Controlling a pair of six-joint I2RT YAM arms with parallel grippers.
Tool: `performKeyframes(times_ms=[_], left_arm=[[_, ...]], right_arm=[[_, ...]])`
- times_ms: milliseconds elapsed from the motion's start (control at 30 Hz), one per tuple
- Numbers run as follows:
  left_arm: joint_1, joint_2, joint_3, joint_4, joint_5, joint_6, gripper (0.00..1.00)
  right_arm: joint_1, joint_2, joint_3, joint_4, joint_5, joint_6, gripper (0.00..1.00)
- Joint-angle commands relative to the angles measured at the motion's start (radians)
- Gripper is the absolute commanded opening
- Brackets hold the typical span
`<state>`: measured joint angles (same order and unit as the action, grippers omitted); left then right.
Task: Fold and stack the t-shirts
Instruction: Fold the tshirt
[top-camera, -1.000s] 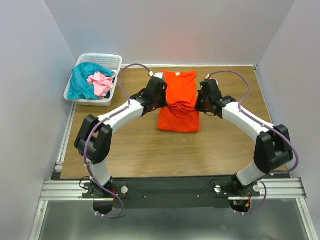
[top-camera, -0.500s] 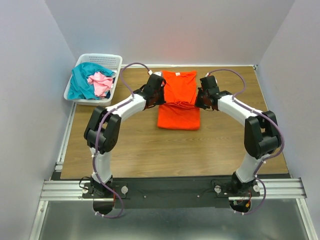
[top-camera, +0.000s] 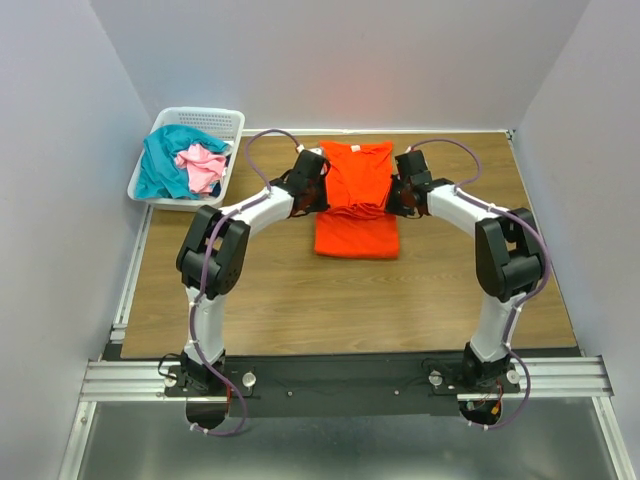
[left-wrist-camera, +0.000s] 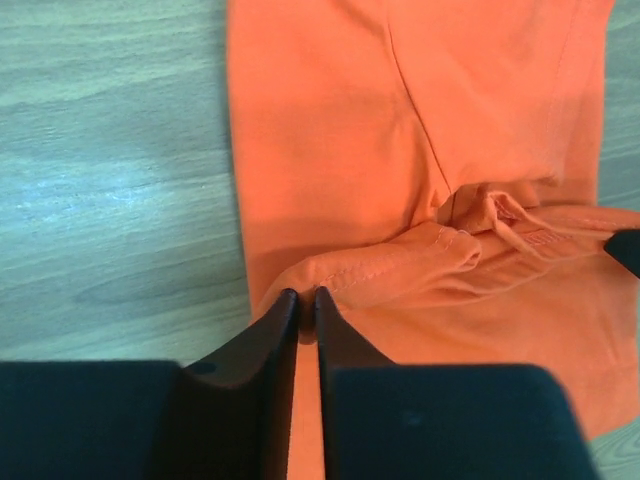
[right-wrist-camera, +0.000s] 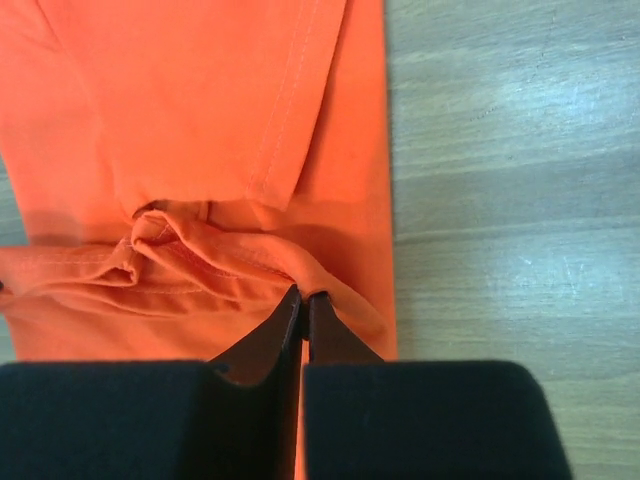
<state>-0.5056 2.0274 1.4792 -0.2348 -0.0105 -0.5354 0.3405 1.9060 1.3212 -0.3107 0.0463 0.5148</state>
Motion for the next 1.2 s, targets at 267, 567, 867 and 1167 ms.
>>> performKeyframes(times_ms=[267, 567, 867, 1167], left_arm=[[0.013, -0.085, 0.044, -0.021, 0.020, 0.026, 0.94], [-0.020, -0.315, -0.213, 0.071, 0.040, -0.032, 0.98], [-0.027, -0.573, -0.560, 0.117, -0.011, -0.118, 0.98], [-0.025, -0.742, -0.749, 0.065, -0.098, -0.182, 0.98]], right_arm=[[-0.017, -0.071, 0.038, 0.018, -0.040, -0.018, 0.52], [-0.012, -0.229, -0.121, 0.038, -0.238, -0.007, 1.00], [0.104, -0.188, -0.137, 0.091, -0.400, -0.085, 1.00], [0.198, 0.066, 0.081, 0.110, -0.461, -0.119, 1.00]])
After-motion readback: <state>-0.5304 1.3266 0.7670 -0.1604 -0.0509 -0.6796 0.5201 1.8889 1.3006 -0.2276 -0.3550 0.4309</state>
